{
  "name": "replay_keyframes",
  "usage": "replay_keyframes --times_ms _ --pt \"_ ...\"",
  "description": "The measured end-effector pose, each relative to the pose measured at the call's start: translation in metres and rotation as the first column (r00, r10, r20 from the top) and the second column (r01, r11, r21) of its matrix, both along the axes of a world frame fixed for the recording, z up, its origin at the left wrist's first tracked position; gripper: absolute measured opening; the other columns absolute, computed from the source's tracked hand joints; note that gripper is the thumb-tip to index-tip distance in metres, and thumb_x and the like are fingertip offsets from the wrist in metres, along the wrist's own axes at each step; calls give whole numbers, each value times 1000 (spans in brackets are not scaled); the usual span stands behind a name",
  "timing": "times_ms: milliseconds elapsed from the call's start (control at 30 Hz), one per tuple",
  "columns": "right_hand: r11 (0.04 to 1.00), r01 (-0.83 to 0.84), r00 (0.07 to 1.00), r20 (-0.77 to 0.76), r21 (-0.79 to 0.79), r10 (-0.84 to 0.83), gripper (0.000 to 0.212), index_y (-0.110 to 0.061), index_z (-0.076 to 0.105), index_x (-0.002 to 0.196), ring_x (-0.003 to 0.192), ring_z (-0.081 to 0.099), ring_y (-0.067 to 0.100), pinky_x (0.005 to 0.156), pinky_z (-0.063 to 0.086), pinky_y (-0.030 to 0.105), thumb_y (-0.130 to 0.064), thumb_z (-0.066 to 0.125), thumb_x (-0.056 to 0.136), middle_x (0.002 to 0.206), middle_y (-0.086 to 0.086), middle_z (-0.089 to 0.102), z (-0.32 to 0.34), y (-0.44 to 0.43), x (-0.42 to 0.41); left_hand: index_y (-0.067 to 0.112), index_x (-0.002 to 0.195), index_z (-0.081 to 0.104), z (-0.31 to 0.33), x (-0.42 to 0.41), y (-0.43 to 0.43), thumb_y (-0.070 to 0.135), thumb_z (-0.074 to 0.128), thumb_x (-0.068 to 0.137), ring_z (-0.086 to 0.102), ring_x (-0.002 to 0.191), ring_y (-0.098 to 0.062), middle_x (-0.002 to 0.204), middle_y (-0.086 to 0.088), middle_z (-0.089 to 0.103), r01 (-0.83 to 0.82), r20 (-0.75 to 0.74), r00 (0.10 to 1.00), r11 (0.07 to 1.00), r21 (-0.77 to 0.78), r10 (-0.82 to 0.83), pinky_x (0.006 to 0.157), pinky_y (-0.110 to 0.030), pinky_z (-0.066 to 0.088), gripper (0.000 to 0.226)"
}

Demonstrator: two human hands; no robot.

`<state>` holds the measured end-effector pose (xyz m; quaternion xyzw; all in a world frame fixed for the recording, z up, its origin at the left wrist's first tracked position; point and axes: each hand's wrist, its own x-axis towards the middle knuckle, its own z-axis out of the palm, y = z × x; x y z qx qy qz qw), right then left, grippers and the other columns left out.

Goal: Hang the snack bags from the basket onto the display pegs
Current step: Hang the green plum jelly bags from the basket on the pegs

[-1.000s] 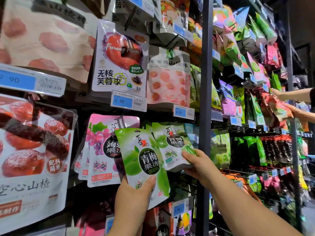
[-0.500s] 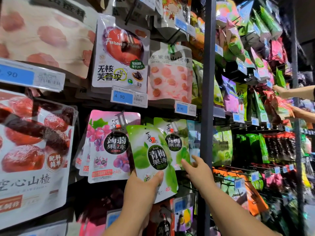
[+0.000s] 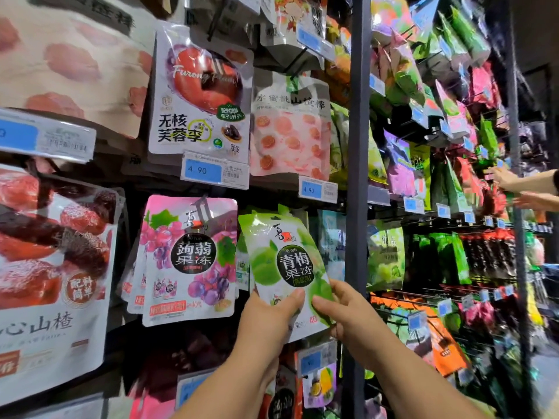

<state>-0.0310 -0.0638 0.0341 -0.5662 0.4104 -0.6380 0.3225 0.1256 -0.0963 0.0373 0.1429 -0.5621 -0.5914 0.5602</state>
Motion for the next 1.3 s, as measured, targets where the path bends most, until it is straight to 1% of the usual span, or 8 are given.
replay_keyframes --times_ms 100,233,333,767,1000,1133,1200,1300 --pt "999 27 995 94 -33 -24 49 -7 62 120 109 66 42 96 48 58 -17 75 74 114 18 71 -1 -1 -4 13 115 63 5 -7 -2 10 67 90 69 75 -18 84 -6 75 -9 102 995 999 -37 12 66 -30 56 25" --pt "987 142 981 144 -73 -130 36 -4 63 118 104 69 40 95 51 56 -9 74 84 110 18 73 1 -2 -10 31 116 59 15 -18 -5 34 73 79 70 98 -19 105 4 74 -67 249 963 989 -134 100 89 -43 57 39" --pt "972 216 972 113 -89 -205 27 -10 65 118 102 70 34 95 52 57 -11 69 91 109 13 74 7 -6 -15 32 111 57 25 -26 -12 45 67 65 69 99 -16 106 6 71 -121 295 941 980 -155 163 92 -46 55 49" --pt "958 266 961 112 -108 -254 23 -13 66 118 94 73 28 68 56 32 -11 62 96 105 9 76 27 -19 -22 28 116 48 43 -39 -30 29 68 89 61 107 -20 116 4 64 -204 335 906 960 -192 260 99 -41 49 34" --pt "928 349 937 85 -132 -340 89 -35 49 140 116 65 23 100 51 51 -52 77 58 134 -1 63 27 -40 -24 22 149 19 45 -39 -32 30 63 92 54 109 -23 132 -3 53 -306 339 856 912 -275 389 85 -30 40 72" --pt "933 347 938 32 -89 -346 85 -37 41 147 130 52 18 110 41 52 -49 75 69 144 -14 47 31 -47 -12 40 151 -6 41 -41 -40 27 59 96 58 108 -30 137 -11 51 -373 344 806 865 -336 481 86 -37 47 86" --pt "934 352 936 37 -68 -350 83 -34 39 150 132 50 18 111 41 50 -43 73 74 144 -12 46 30 -54 -8 45 151 -4 38 -41 -47 26 56 97 55 117 -31 144 -11 46 -398 348 769 828 -395 535 90 -38 46 83" --pt "928 366 930 8 -68 -366 99 -35 42 147 121 59 19 104 48 49 -56 68 53 140 -8 56 28 -73 -8 43 152 13 34 -42 -62 23 54 99 49 124 -25 148 -10 40 -406 347 755 812 -419 557 87 -29 38 70"
